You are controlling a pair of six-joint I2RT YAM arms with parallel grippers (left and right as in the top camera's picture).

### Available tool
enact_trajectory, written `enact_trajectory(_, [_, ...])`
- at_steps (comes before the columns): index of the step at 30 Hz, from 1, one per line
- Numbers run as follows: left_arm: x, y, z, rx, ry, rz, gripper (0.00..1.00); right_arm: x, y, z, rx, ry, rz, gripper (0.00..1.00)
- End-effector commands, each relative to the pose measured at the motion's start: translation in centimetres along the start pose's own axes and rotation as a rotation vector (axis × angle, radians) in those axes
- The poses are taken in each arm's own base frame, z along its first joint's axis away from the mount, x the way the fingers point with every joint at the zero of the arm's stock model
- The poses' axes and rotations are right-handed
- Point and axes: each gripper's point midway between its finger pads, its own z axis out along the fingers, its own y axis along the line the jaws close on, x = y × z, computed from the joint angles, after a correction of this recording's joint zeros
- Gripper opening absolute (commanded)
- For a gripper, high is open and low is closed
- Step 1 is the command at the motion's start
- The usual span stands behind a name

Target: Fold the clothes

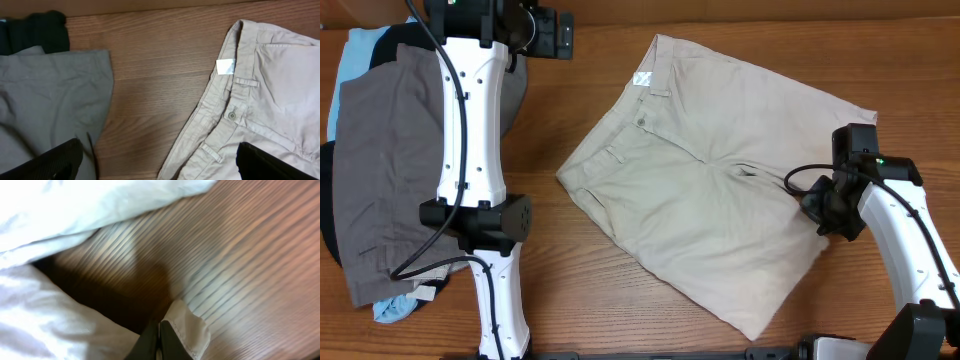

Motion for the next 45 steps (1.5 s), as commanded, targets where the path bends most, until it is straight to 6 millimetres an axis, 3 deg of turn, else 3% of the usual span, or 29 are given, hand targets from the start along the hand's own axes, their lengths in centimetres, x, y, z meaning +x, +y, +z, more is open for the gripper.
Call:
enact_trajectory(1, [0.2, -0.6, 0.9, 0.013, 0.015, 0.019, 1.00, -1.3, -2.1, -0.7, 0.119, -0.070, 0.015, 0.64])
enact_trajectory(2, [0.2, -0.6, 0.9, 0.014, 0.016, 0.020, 1.00, -1.0, -2.1, -0.6, 0.118, -0.057, 0.014, 0.75])
enact_trajectory(4, [0.1, -1.1, 1.1, 0.035, 0.015, 0.034, 1.00, -0.2, -1.5, -0.6, 0.077, -0.012, 0.013, 0.86])
enact_trajectory(8, [-0.1, -4.0, 2.7, 0.138, 0.010, 0.164, 1.00, 0.9, 1.4, -0.7, -0.084, 0.063, -0.036, 0.92])
enact_trajectory(11, [-1.2, -6.1, 5.4, 0.163, -0.030, 0.209, 1.00, 1.2, 4.1, -1.1, -0.232, 0.091, -0.085, 0.94])
enact_trajectory(15, [-1.6, -10.8, 9.6, 0.267, -0.072, 0.350, 0.99, 1.1, 6.1, -1.7, -0.341, 0.098, -0.092, 0.95])
enact_trajectory(18, [-0.4, -13.7, 13.0, 0.293, -0.053, 0.433, 0.99, 0.8, 7.1, -2.1, -0.398, 0.095, -0.097, 0.95])
enact_trajectory(23, [4.1, -17.2, 17.8, 0.328, 0.060, 0.570, 0.99, 0.8, 7.7, -2.3, -0.425, 0.102, -0.066, 0.97])
enact_trajectory(25, [6.2, -17.9, 19.4, 0.337, 0.124, 0.582, 1.00, 1.0, 7.5, -2.2, -0.420, 0.109, -0.065, 0.98])
enact_trajectory(31, [9.1, -17.3, 20.5, 0.334, 0.235, 0.598, 1.00, 0.9, 7.6, -2.2, -0.421, 0.109, -0.065, 0.98])
enact_trajectory(45, [12.9, -16.7, 23.6, 0.344, 0.356, 0.613, 1.00, 1.2, 7.3, -2.2, -0.412, 0.121, -0.064, 1.00])
